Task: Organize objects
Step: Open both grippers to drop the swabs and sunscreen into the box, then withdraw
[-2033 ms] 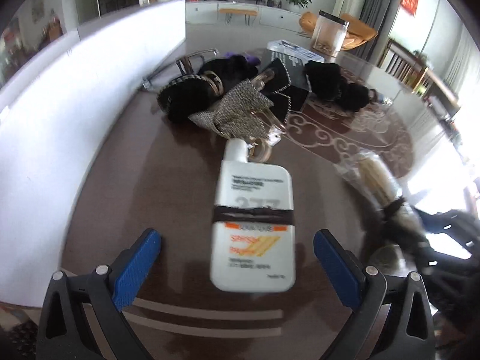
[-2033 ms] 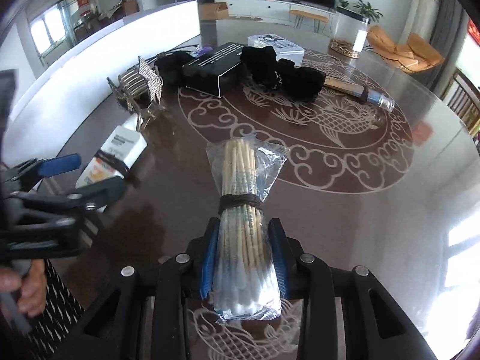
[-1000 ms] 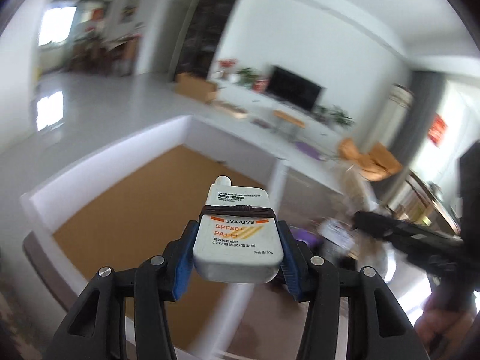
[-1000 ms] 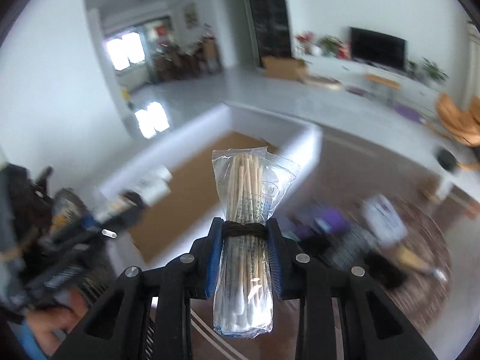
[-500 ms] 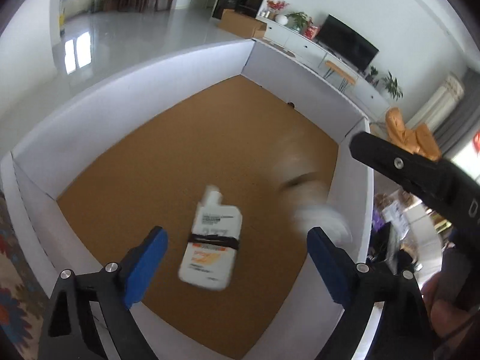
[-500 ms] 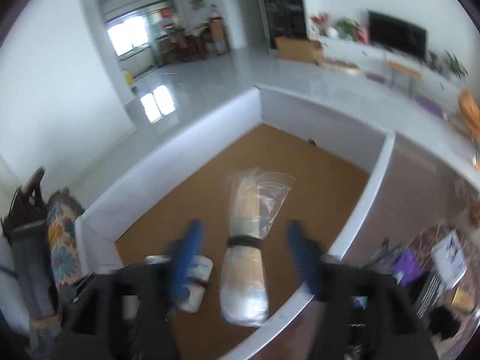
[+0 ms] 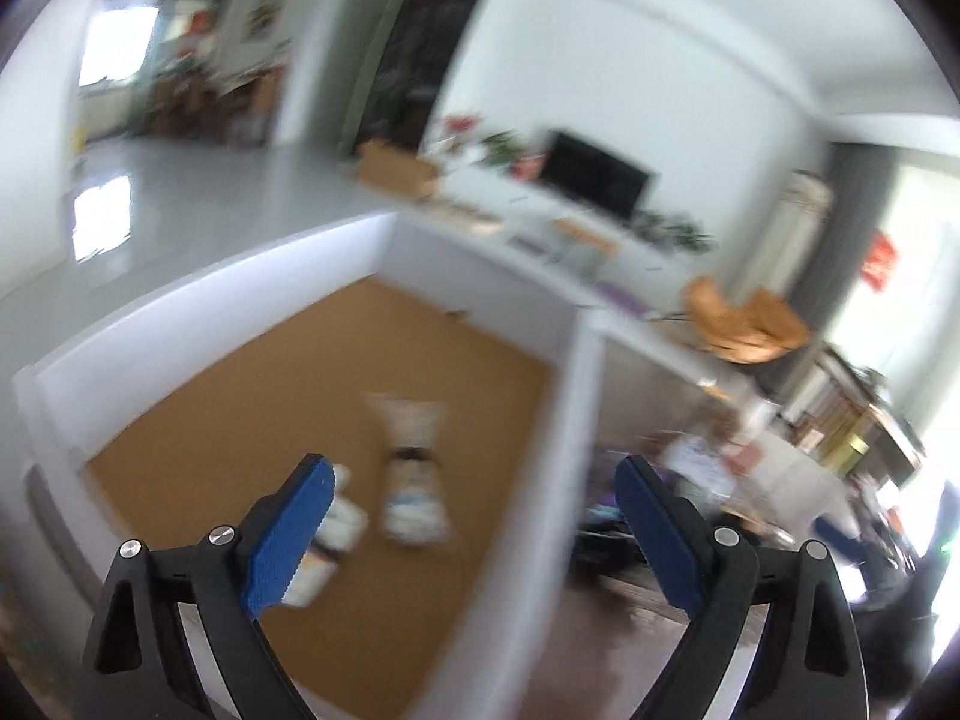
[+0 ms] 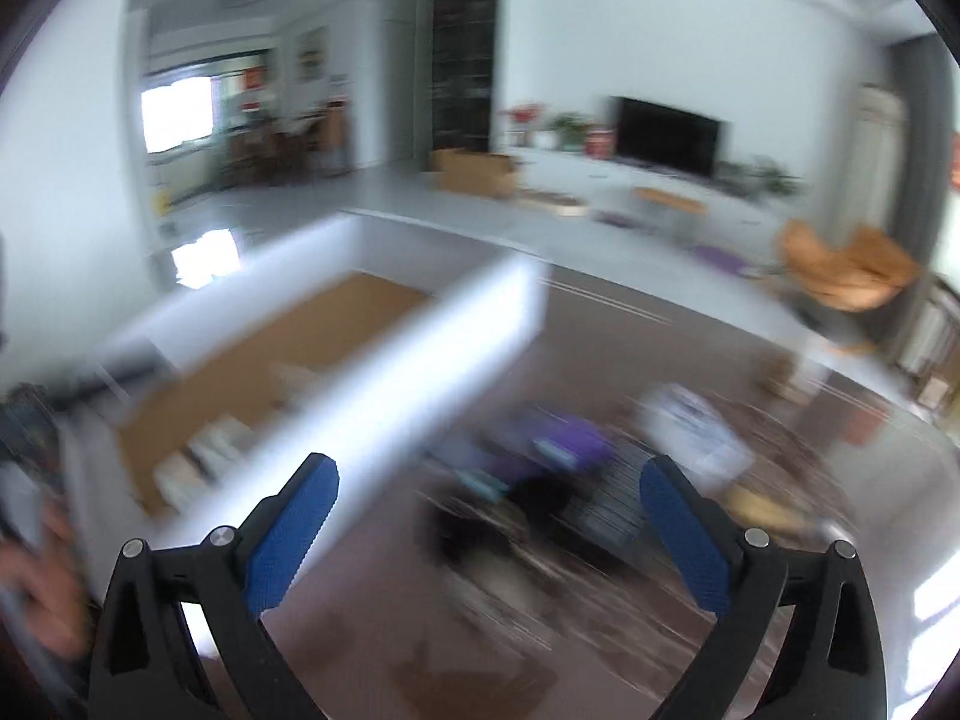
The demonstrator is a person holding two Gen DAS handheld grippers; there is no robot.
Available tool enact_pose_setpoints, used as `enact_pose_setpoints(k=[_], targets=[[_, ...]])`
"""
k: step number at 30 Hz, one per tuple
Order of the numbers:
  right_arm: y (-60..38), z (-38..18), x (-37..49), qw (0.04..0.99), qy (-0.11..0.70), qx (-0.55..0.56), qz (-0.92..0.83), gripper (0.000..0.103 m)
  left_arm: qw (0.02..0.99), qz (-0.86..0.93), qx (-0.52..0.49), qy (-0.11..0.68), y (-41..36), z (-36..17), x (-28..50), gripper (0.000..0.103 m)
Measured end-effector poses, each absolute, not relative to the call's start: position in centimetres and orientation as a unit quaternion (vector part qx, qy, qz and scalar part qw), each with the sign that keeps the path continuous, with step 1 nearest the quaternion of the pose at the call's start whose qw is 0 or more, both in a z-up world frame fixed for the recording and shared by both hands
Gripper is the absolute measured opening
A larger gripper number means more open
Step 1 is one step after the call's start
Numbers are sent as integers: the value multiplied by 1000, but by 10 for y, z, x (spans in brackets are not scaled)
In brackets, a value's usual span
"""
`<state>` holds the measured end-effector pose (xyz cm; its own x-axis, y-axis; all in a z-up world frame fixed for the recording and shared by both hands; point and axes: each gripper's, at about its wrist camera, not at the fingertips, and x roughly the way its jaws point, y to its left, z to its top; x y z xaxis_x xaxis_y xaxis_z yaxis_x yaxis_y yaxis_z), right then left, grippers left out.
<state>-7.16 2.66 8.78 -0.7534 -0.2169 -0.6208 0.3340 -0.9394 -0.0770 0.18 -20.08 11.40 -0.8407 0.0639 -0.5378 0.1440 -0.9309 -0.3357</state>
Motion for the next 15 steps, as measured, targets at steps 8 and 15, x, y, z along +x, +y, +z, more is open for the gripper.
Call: enact_pose_setpoints(k=[8,15], targets=[[180,-1,-18,-11,133,396,-908,101,-206,-916,344,28,-27,93,40,95],[211,-21,-18,-8,66,438,-896,101,-189,-877,432,-93,37,31,36,95]])
